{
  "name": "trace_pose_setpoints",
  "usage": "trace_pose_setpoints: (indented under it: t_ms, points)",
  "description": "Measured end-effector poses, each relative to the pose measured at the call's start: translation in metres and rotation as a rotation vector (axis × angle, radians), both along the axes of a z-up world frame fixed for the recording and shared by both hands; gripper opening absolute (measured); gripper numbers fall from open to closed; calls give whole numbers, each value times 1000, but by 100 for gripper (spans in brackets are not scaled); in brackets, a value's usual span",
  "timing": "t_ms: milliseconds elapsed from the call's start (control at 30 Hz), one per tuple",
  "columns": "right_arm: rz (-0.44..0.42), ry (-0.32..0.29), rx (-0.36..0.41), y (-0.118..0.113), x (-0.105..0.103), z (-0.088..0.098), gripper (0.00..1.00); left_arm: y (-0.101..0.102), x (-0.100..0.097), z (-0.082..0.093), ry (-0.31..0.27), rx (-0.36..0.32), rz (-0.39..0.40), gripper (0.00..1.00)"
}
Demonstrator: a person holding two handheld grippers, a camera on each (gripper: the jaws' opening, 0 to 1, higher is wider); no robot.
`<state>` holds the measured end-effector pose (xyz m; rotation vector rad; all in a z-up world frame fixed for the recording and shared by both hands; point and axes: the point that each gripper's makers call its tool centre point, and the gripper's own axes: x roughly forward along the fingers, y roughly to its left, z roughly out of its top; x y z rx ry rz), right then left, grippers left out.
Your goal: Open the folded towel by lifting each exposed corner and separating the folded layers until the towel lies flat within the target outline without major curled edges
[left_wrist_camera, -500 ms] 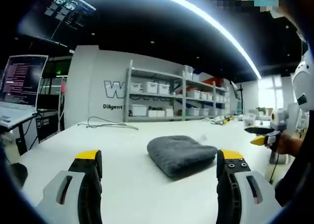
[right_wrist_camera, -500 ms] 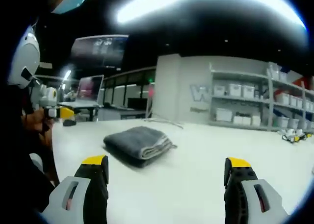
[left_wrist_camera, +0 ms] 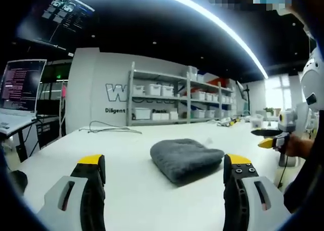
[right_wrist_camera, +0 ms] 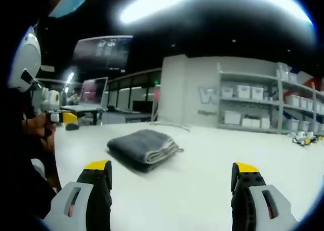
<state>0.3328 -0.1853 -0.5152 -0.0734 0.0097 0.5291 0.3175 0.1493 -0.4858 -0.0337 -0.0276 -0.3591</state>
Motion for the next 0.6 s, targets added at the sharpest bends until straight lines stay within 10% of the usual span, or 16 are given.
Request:
trace_pose_setpoints:
  t_ms: [600]
  points:
    - [27, 29, -33, 3, 15, -7, 100, 17, 8, -9, 28, -13, 16, 98]
